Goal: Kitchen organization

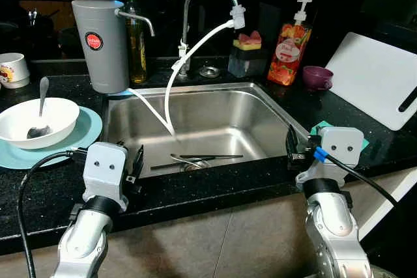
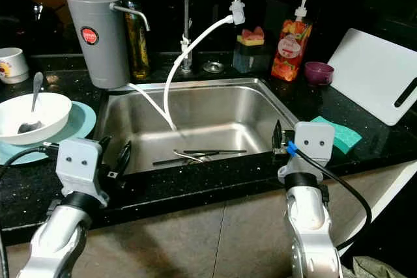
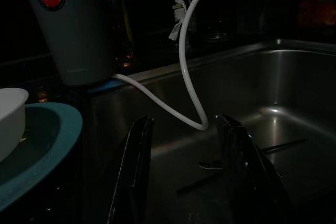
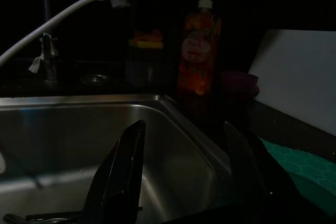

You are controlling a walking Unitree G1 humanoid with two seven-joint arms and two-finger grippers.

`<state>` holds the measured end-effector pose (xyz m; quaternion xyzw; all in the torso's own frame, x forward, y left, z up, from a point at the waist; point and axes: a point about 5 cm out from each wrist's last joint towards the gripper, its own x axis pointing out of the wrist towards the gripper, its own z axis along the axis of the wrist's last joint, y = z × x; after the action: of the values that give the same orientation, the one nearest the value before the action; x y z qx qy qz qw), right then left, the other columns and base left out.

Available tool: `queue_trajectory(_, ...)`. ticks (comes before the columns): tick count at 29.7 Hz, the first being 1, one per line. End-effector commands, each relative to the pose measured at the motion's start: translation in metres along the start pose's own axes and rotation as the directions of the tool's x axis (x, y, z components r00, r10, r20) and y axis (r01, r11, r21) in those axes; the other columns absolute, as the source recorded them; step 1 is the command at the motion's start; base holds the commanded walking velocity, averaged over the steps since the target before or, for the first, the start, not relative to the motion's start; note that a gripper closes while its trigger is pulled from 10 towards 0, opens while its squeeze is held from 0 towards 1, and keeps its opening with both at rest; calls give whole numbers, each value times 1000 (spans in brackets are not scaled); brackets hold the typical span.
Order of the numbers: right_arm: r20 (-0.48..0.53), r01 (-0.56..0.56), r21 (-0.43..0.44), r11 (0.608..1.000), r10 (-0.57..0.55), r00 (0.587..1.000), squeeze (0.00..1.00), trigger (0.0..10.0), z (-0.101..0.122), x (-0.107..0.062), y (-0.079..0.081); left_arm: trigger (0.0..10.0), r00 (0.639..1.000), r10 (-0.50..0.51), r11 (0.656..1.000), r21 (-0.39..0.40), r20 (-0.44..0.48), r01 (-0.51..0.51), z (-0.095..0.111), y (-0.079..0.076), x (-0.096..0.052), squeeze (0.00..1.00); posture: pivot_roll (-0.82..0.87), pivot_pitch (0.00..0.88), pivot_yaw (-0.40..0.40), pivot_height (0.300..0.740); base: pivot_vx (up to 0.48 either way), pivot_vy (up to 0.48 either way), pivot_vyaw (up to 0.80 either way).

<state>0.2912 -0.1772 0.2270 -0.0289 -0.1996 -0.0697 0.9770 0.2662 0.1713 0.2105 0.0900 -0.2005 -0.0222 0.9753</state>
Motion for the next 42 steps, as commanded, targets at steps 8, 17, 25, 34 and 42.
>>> queue_trajectory(8, 2, 9, 3, 1000, -9, 1000, 0, 10000, 0, 0, -1, 10000, 1000, -3, 1000, 1, 0, 3, 0, -1, 0, 0, 121, 109, -83, 740, 0, 0, 0)
queue_trajectory(17, 4, 10, 2, 1000, -10, 1000, 0, 10000, 0, 0, -1, 10000, 1000, -4, 1000, -1, 1, 4, 0, -1, 1, 0, 117, 109, -82, 740, 0, 0, 0)
queue_trajectory(25, 4, 9, 1, 1000, -9, 1000, 0, 10000, 0, 0, -2, 10000, 1000, -2, 1000, -2, 0, 2, -1, -2, 0, 0, 117, 109, -87, 740, 0, 0, 0)
queue_trajectory(34, 6, 7, -1, 1000, -7, 1000, 0, 10000, 1, 0, -1, 10000, 1000, 1, 1000, -6, 0, -1, -1, -2, 0, 0, 115, 108, -89, 740, 0, 0, 0)
queue_trajectory(42, 6, 6, -2, 1000, -6, 1000, 0, 10000, 1, 0, -1, 10000, 1000, 1, 1000, -6, 1, -1, -1, -2, 0, 0, 114, 108, -90, 740, 0, 0, 0)
